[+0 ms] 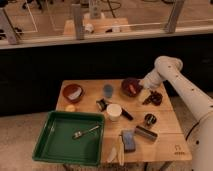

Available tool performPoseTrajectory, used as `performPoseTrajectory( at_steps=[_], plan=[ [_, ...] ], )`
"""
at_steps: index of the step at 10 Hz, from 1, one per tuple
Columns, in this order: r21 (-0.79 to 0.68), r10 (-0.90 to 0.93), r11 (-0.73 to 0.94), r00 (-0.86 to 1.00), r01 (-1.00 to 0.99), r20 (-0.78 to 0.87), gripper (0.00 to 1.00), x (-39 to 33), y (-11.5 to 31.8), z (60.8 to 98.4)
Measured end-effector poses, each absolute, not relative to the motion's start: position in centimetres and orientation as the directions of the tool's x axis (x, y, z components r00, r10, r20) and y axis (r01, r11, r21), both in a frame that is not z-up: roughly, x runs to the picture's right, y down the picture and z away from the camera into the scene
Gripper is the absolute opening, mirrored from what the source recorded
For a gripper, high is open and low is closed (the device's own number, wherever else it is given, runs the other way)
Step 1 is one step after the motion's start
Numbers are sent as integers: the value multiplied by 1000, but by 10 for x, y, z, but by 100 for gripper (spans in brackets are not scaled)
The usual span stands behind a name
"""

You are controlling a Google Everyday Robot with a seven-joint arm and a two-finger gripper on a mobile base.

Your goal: Place pepper in red bowl

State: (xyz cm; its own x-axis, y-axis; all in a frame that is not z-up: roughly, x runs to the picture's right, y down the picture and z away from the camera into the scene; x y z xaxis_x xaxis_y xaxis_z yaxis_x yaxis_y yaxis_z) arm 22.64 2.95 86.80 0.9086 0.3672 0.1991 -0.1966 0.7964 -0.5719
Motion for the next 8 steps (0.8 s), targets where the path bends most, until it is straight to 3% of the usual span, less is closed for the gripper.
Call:
performPoseTrajectory(
  at_steps=[8],
  plan=[
    [-520, 264, 845, 944, -127, 198, 78, 201, 31, 899]
  ],
)
